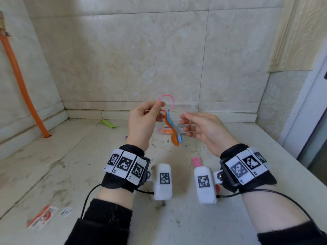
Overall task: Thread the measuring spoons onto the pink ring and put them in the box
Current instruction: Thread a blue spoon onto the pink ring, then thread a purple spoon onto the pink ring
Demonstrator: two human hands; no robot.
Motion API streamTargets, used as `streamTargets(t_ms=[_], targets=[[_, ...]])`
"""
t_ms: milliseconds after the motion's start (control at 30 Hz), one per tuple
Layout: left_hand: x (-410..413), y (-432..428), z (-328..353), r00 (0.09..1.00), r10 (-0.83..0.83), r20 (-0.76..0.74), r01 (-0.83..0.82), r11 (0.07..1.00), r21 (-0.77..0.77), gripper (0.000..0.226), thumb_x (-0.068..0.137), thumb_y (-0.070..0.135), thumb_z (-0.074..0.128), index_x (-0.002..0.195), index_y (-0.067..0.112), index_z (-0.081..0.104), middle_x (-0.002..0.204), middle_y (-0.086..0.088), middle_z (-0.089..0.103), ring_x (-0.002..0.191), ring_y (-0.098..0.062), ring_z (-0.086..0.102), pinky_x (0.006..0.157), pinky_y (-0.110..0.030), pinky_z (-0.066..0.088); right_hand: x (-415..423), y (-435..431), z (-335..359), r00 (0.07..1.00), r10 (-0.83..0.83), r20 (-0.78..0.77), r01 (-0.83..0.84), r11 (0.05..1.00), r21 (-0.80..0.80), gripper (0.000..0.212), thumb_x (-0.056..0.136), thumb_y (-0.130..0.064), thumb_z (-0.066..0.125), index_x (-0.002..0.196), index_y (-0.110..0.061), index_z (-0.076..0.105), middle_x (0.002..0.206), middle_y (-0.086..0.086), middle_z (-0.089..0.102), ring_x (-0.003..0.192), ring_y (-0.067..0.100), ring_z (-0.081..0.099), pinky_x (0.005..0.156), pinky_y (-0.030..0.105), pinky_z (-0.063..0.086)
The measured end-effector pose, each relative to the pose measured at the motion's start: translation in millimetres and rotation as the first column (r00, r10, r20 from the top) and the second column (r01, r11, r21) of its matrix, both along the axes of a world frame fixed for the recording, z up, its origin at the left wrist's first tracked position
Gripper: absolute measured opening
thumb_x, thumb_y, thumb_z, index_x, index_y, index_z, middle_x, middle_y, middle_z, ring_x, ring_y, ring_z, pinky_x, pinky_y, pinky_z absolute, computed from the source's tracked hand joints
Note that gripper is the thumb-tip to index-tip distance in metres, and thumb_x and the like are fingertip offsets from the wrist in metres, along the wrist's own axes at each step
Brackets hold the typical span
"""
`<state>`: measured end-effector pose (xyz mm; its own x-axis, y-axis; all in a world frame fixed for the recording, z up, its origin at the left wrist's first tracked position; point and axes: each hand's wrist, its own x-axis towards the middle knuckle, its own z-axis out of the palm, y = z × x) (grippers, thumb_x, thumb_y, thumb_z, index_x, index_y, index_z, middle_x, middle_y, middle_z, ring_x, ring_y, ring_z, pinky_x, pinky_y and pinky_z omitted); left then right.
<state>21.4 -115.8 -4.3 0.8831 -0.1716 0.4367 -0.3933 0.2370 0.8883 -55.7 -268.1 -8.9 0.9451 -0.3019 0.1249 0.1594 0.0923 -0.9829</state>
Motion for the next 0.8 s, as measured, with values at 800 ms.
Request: streamTargets(t_ms=[800], targets=[[17.1, 8.1, -1.6, 0.989, 0.117, -0.094, -0.061, 0.886, 0.460, 0.026, 0.095, 0.032, 0.052, 0.085, 0.016, 0.070, 0.075, 0.002, 0.062, 0.068, -0.018, 0.062, 0.061, -0.027, 0.051, 4.4, 3.4, -5.9, 0.990, -0.033, 0.139, 0.036, 0.999, -0.021, 0.013, 0.087, -0.012, 0.067, 0.078, -0.011, 0.076, 0.072, 0.004, 0.070, 0.062, 0.009, 0.061, 0.062, 0.020, 0.054]])
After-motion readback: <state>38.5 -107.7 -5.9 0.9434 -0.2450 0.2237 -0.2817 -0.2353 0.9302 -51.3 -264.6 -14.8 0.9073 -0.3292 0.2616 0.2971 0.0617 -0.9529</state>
